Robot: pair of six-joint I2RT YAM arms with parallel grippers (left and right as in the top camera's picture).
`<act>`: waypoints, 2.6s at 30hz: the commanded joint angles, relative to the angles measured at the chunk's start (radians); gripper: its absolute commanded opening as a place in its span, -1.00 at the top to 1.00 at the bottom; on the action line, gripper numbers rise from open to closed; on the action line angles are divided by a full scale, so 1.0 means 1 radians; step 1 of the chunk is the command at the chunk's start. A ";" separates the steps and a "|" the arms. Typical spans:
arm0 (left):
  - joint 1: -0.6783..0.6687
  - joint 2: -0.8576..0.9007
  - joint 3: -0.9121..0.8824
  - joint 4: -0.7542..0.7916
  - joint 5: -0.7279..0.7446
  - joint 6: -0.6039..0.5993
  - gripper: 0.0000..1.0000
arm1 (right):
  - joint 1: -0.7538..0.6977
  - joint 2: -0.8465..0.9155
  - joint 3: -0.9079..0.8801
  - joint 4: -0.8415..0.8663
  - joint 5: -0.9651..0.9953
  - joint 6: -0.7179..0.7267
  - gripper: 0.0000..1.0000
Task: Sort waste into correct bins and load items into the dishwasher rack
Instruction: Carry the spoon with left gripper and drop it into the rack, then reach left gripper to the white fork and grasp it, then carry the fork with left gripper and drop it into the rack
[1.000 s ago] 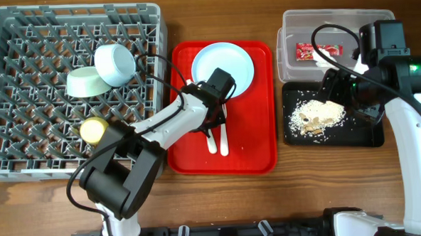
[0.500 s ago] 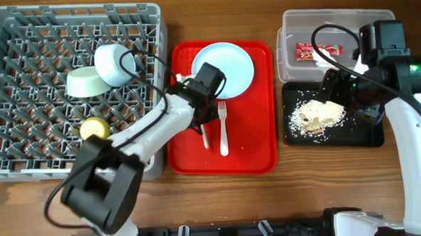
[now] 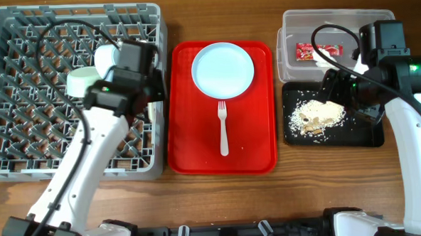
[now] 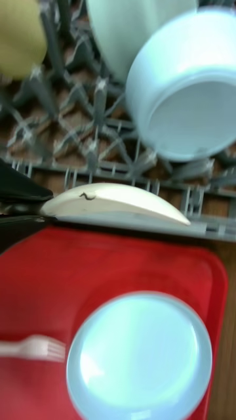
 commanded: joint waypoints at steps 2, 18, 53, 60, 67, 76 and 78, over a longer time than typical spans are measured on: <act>0.080 0.019 0.014 0.006 0.094 0.142 0.92 | -0.002 -0.011 0.000 0.000 0.009 -0.013 -0.70; 0.066 0.075 0.039 0.011 0.094 0.158 0.14 | -0.002 -0.011 0.000 -0.005 0.009 -0.013 -0.71; -0.478 0.555 0.035 0.146 0.017 -0.296 0.07 | -0.002 -0.011 0.000 0.001 0.009 -0.014 -0.71; -0.502 0.555 0.035 0.142 0.017 -0.296 0.42 | -0.002 -0.011 0.000 0.000 0.009 -0.014 -0.71; -0.500 0.548 0.035 0.119 0.017 -0.295 0.73 | -0.002 -0.011 0.000 -0.002 0.009 -0.015 -0.71; -0.442 0.346 0.037 0.063 -0.042 -0.283 0.92 | -0.002 -0.011 0.000 -0.005 0.009 -0.014 -0.71; -0.402 0.263 0.037 0.022 -0.094 -0.248 0.92 | -0.002 -0.011 0.000 -0.005 0.009 -0.016 -0.71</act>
